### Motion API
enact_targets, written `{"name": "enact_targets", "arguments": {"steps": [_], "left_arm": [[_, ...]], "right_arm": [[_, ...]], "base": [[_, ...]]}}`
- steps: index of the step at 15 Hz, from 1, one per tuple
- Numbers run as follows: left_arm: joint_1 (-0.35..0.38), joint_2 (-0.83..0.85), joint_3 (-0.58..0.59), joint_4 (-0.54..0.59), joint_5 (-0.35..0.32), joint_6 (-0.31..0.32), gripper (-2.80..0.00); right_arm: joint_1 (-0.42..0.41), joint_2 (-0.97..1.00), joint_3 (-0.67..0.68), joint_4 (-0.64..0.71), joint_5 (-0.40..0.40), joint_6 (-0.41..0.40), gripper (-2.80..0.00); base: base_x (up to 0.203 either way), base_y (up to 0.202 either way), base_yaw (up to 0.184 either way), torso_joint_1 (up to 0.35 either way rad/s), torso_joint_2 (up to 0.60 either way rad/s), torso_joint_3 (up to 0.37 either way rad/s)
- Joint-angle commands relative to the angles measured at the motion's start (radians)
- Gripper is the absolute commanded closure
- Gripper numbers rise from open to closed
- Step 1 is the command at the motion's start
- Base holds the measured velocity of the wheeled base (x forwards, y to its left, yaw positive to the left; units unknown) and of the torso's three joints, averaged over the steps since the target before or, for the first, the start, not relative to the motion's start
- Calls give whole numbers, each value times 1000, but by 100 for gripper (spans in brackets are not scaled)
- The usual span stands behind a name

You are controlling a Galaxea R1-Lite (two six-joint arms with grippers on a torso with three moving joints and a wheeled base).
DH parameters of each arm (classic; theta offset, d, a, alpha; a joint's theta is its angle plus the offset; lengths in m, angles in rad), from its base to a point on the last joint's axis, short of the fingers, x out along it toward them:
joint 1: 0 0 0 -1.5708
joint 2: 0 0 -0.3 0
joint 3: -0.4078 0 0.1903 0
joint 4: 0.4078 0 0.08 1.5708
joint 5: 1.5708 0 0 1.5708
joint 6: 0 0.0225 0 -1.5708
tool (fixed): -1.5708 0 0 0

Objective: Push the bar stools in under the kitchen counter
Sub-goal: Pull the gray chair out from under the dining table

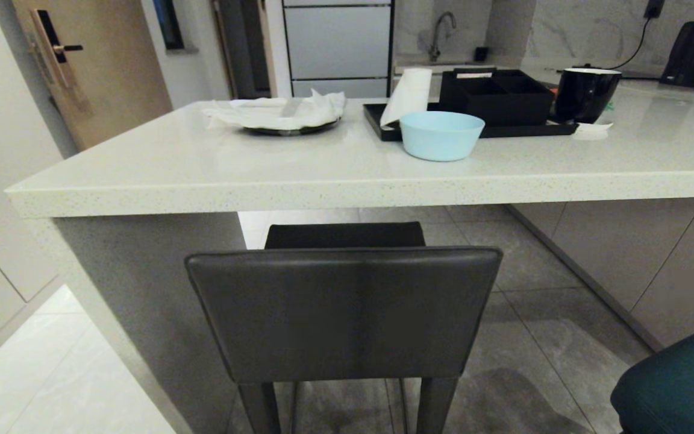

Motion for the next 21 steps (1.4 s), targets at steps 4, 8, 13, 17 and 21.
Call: {"name": "enact_targets", "arguments": {"steps": [4,8,13,17,21], "left_arm": [[0,0,18,-1,-2,0,-280],[2,0,15,4,-2,14,-280],[-42,270,-274,-27,-128,-74,-280],[-285,583,-350,-157,-209,-126,-280],[-272,816,-307,-310,-434,-179,-280]], "right_arm": [[-1,1,0,-2,0,3,-280],[0,1,-4,2,7,-33,-280],[7,179,-218,23,48,-31,-280],[67,476,-359,-26,287,25,-280],[101,822,-345,-260,423,49,-280]], "base": [[0,0,0,0,0,0],[0,0,0,0,0,0],[0,0,0,0,0,0],[0,0,0,0,0,0],[0,0,0,0,0,0]]}}
